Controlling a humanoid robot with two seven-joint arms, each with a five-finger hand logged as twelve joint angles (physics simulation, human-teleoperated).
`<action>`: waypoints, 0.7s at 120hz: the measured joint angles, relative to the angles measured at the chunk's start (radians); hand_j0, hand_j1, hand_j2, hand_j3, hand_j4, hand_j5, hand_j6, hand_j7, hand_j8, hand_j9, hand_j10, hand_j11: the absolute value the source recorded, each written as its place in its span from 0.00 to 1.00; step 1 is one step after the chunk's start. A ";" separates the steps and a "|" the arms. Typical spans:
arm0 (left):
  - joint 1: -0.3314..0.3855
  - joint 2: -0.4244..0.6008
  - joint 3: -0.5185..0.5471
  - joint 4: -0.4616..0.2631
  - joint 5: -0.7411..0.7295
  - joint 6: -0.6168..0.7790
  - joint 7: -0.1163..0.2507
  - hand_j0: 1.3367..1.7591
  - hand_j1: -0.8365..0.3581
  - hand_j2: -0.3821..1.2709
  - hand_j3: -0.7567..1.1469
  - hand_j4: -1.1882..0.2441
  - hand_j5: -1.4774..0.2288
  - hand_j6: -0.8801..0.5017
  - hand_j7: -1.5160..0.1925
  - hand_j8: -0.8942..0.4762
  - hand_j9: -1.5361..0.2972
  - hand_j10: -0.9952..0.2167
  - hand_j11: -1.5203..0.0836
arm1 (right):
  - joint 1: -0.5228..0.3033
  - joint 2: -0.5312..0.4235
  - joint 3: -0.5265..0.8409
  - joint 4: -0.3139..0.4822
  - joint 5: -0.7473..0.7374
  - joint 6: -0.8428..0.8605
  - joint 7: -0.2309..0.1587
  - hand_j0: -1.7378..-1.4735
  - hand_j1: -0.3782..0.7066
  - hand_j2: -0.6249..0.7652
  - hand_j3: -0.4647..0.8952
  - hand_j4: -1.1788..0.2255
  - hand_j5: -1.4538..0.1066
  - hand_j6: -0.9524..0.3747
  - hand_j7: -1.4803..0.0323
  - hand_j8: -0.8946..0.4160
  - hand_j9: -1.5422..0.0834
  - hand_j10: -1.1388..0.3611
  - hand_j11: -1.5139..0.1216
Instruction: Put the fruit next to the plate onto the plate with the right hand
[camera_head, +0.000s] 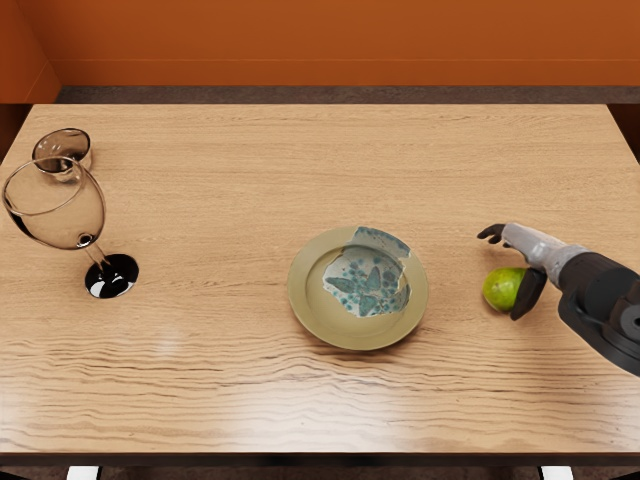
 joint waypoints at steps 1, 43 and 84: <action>0.000 0.000 0.000 0.000 0.000 0.000 0.000 0.76 0.99 0.23 0.40 0.83 0.87 0.64 0.89 0.65 0.84 0.82 0.95 | 0.000 0.000 0.000 0.000 0.000 0.000 0.000 0.30 0.25 0.40 0.34 0.68 0.75 0.55 0.79 0.51 0.77 0.61 0.75; 0.000 0.000 0.001 0.000 0.000 0.000 0.000 0.76 0.99 0.23 0.40 0.83 0.87 0.64 0.89 0.65 0.84 0.82 0.95 | -0.002 0.002 0.000 0.000 0.000 0.000 0.000 0.30 0.43 0.39 0.34 0.57 0.61 0.42 0.65 0.39 0.64 0.50 0.62; 0.000 0.000 0.001 0.000 0.000 0.000 0.000 0.76 0.99 0.23 0.40 0.83 0.87 0.64 0.89 0.65 0.84 0.82 0.95 | -0.002 0.003 0.000 0.000 0.000 0.002 0.000 0.31 0.53 0.48 0.34 0.47 0.49 0.39 0.53 0.38 0.53 0.41 0.51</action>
